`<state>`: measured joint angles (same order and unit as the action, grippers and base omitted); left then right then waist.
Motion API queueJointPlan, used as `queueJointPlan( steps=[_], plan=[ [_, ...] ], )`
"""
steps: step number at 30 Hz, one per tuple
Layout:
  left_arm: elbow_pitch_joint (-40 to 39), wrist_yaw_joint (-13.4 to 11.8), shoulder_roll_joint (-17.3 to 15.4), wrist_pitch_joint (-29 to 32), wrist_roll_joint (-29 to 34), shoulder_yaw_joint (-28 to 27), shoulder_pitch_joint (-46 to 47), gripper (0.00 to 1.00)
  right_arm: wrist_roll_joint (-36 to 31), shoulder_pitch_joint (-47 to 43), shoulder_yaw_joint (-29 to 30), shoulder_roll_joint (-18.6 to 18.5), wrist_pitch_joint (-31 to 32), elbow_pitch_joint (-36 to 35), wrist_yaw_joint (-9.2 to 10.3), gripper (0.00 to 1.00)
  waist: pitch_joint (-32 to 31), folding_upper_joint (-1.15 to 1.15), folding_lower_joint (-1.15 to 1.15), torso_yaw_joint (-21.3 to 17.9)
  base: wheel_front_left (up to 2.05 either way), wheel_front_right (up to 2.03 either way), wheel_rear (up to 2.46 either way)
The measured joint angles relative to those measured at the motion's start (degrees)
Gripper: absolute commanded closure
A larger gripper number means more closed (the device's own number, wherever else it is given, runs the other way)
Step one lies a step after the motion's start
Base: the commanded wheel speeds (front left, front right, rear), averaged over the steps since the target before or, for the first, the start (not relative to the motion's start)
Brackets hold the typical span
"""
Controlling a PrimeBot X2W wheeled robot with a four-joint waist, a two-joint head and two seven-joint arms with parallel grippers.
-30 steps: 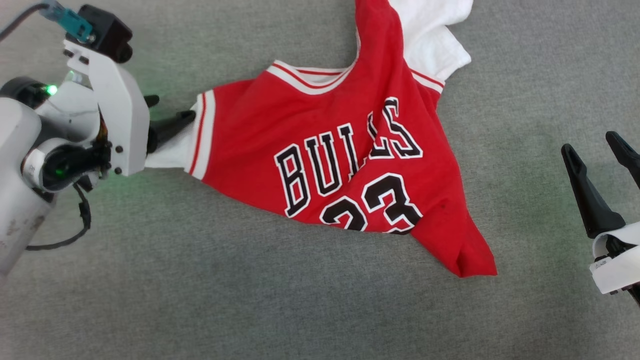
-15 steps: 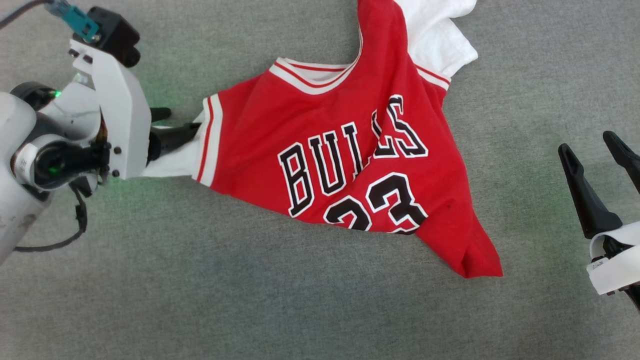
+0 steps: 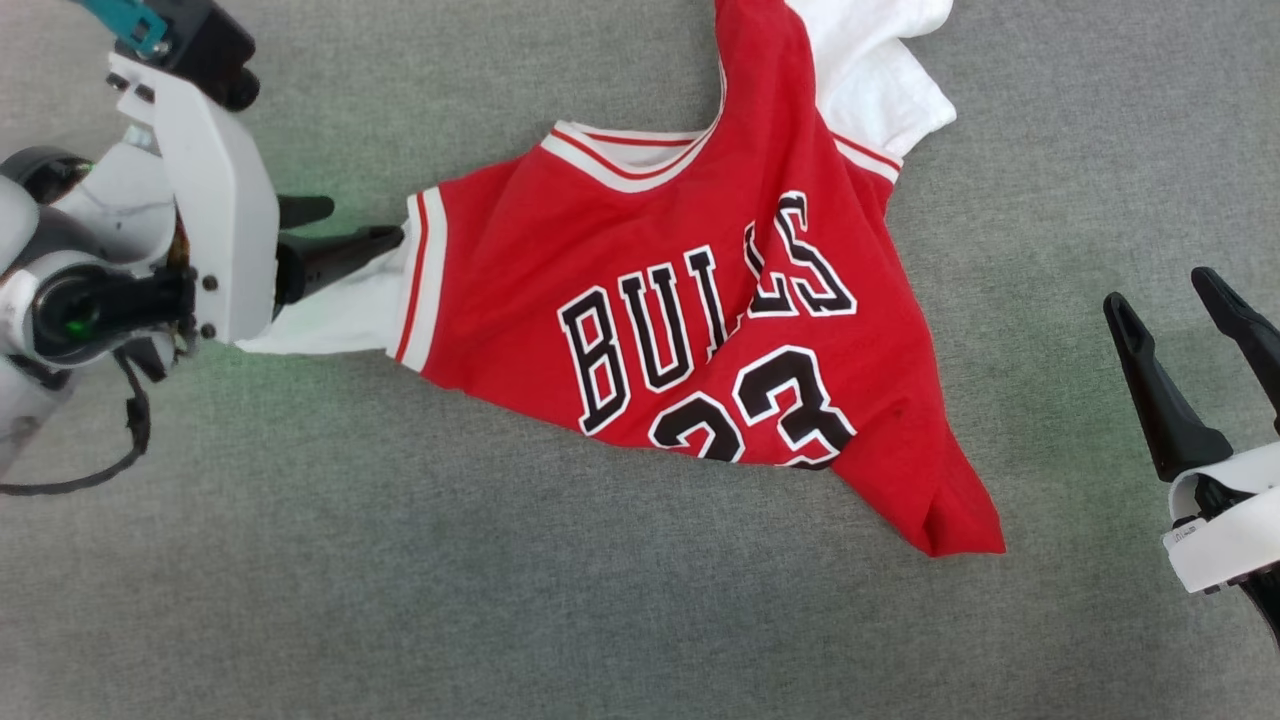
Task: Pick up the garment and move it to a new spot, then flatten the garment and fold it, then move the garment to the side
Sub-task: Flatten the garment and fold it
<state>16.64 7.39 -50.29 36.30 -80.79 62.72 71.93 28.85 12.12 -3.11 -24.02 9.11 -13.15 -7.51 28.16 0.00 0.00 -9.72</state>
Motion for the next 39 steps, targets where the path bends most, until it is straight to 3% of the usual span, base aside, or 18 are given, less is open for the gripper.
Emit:
queueJointPlan(
  steps=[11,26,28,30,35,39],
  plan=[
    [-1.1,0.0,-1.9,3.4,-3.7,1.7,0.7,0.0,0.0,-0.6,-0.5,0.2,0.5,-0.2,0.0,0.0,-0.7,0.0,0.0,0.6,0.0,0.0,0.0],
    [-0.2,0.0,-1.0,5.0,-3.8,5.0,0.4,0.0,0.6,-0.5,-1.0,0.2,1.0,-0.7,0.0,0.0,0.0,0.0,0.0,0.4,0.0,0.0,0.0],
    [-0.3,0.0,-1.0,5.0,-3.6,5.2,0.5,0.54,0.7,-0.5,-1.0,0.2,1.0,-0.7,0.0,0.0,0.1,0.0,0.0,0.4,0.0,0.0,0.0],
    [-0.3,0.0,-1.0,4.9,-3.6,5.4,0.5,1.0,0.8,-0.5,-1.0,0.1,1.0,-0.8,0.0,0.0,0.2,0.0,0.0,0.4,0.0,0.0,0.0],
    [-0.6,0.0,-0.8,3.7,-3.7,5.8,0.5,1.0,1.1,-0.1,-1.4,-0.4,1.4,-0.9,0.0,0.0,0.4,0.0,0.0,0.5,0.0,0.0,0.0],
    [-0.8,0.0,-0.5,2.7,-3.6,5.9,0.7,1.0,2.0,3.8,-3.6,-3.3,3.3,-0.9,0.0,0.0,0.7,0.0,0.0,0.8,0.0,0.0,0.0]
  ],
)
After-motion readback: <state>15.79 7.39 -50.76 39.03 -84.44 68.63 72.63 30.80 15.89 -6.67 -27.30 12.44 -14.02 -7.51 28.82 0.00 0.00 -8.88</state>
